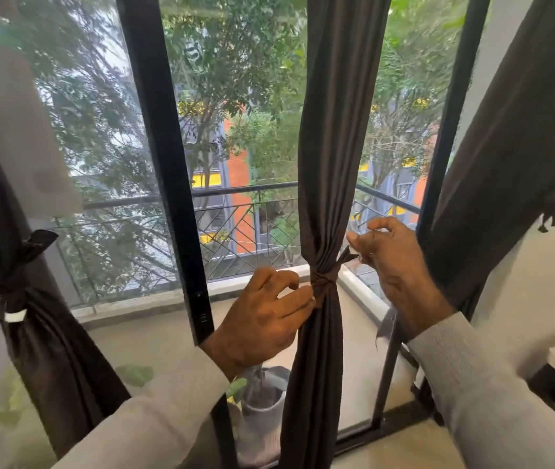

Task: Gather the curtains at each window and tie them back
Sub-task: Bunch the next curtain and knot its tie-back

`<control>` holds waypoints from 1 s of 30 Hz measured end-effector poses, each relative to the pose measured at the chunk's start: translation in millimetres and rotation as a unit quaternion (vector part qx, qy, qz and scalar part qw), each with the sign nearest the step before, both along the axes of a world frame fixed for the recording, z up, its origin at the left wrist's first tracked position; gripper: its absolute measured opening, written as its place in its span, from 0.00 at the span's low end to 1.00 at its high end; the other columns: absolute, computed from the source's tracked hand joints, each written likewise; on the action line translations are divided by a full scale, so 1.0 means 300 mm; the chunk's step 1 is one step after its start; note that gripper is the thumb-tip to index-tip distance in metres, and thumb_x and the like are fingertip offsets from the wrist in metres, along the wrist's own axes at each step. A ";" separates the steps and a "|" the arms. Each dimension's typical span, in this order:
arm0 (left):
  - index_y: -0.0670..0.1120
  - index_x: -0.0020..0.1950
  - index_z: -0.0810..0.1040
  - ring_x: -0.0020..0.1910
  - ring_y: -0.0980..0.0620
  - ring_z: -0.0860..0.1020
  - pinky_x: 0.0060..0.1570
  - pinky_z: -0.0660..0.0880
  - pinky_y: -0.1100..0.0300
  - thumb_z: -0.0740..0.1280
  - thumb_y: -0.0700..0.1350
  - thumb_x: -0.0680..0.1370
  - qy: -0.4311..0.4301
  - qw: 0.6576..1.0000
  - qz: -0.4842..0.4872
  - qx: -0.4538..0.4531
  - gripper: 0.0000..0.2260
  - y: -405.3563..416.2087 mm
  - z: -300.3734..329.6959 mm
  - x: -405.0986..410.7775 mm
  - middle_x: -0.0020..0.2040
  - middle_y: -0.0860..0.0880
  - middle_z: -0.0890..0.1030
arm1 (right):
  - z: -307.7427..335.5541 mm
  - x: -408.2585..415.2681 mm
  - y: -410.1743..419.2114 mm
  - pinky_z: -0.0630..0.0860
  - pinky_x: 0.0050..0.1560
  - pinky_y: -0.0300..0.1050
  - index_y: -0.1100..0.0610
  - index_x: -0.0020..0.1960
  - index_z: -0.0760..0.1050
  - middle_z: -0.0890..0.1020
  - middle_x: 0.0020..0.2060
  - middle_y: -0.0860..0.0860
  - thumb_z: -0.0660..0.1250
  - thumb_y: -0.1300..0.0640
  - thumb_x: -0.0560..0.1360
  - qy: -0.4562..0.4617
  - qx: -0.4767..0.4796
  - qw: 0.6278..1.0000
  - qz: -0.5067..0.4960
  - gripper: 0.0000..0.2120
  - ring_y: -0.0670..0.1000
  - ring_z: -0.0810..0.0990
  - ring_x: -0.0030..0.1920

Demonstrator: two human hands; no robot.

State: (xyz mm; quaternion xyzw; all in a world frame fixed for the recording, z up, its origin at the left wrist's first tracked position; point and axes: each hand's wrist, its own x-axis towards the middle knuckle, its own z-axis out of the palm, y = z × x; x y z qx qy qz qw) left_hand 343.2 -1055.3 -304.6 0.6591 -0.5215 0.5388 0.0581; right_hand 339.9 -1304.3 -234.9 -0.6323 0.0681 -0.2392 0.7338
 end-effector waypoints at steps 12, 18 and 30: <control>0.43 0.48 0.84 0.52 0.39 0.78 0.49 0.73 0.43 0.68 0.45 0.81 0.100 0.993 0.063 0.022 0.07 -0.061 0.053 -0.006 0.50 0.46 0.82 | -0.009 0.002 -0.007 0.79 0.35 0.40 0.66 0.53 0.81 0.85 0.40 0.57 0.76 0.57 0.78 -0.015 -0.156 0.986 0.048 0.12 0.48 0.81 0.33; 0.43 0.44 0.80 0.46 0.40 0.75 0.45 0.72 0.43 0.67 0.46 0.83 0.138 0.989 0.057 0.003 0.10 -0.284 0.067 0.026 0.46 0.45 0.80 | -0.066 0.022 -0.200 0.80 0.37 0.43 0.62 0.51 0.83 0.87 0.43 0.57 0.75 0.57 0.79 0.017 -0.183 0.983 0.016 0.07 0.46 0.82 0.33; 0.46 0.45 0.79 0.47 0.39 0.76 0.46 0.72 0.47 0.68 0.47 0.81 0.159 0.986 0.033 0.037 0.07 -1.104 0.027 0.153 0.45 0.46 0.78 | -0.187 0.022 -1.124 0.72 0.26 0.37 0.59 0.38 0.81 0.82 0.27 0.51 0.75 0.69 0.75 0.057 -0.214 0.975 -0.029 0.10 0.47 0.77 0.25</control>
